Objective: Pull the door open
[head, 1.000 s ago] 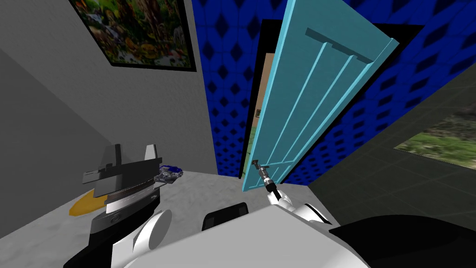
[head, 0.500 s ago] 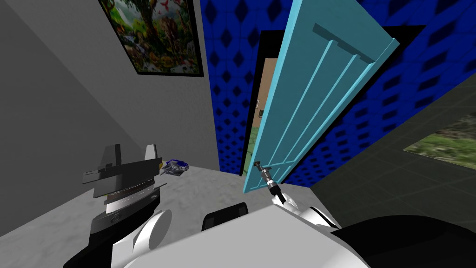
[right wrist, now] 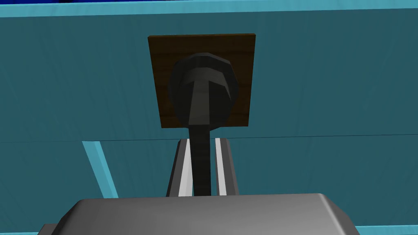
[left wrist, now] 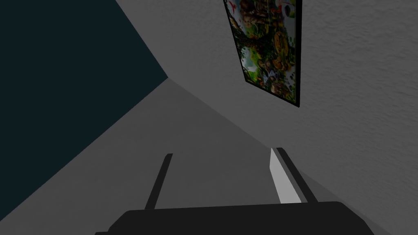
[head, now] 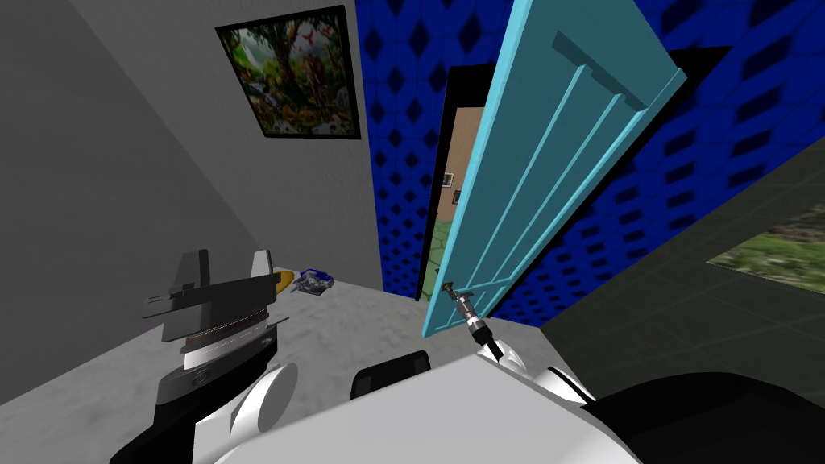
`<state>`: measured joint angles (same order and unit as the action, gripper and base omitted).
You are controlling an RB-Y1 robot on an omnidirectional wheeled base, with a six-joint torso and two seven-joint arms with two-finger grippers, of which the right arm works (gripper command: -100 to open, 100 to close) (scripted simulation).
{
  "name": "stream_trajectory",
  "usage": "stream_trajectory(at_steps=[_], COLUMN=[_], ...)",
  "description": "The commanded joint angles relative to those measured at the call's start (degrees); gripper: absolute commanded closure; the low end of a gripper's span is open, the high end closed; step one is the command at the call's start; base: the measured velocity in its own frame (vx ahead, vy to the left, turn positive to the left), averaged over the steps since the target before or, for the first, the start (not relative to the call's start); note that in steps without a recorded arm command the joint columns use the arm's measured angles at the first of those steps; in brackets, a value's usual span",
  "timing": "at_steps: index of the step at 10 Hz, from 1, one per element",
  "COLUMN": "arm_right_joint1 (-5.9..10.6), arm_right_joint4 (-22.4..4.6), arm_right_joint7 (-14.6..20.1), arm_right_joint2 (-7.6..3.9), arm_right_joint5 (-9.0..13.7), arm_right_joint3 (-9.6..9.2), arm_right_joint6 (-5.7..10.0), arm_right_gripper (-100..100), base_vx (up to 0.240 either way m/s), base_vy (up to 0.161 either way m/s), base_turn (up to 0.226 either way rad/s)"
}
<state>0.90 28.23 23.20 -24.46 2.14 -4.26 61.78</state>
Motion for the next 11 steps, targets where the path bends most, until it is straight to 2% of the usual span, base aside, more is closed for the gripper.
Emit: stream_trajectory(at_steps=[1, 2, 4, 5, 6, 10, 11], arm_right_joint1=[1.35, 1.35, -0.02, 0.45, -0.31, -1.92, -1.92], arm_right_joint4=[-2.86, -3.13, -3.44, -3.14, -3.65, -4.92, -3.92], arm_right_joint7=[0.26, 0.26, 1.7, 1.37, 1.91, 2.86, 2.86], arm_right_joint2=[0.06, 0.06, -1.22, -1.09, -1.45, -2.47, -2.47], arm_right_joint5=[-0.17, -0.17, -0.52, -0.37, -0.52, -0.71, -0.71], arm_right_joint3=[-0.26, -0.26, -0.94, -0.68, -1.0, -1.5, -1.5], arm_right_joint6=[2.13, 2.13, 4.32, 3.55, 4.98, 8.31, 8.31], arm_right_gripper=[100, 100, 100, 100, 100, 100, 100], base_vx=[-0.057, -0.019, -0.131, -0.079, -0.128, -0.225, -0.137], base_vy=[-0.033, 0.0, -0.053, -0.036, -0.072, -0.09, -0.036], base_turn=[0.026, -0.003, 0.133, 0.035, 0.219, 0.186, 0.037])
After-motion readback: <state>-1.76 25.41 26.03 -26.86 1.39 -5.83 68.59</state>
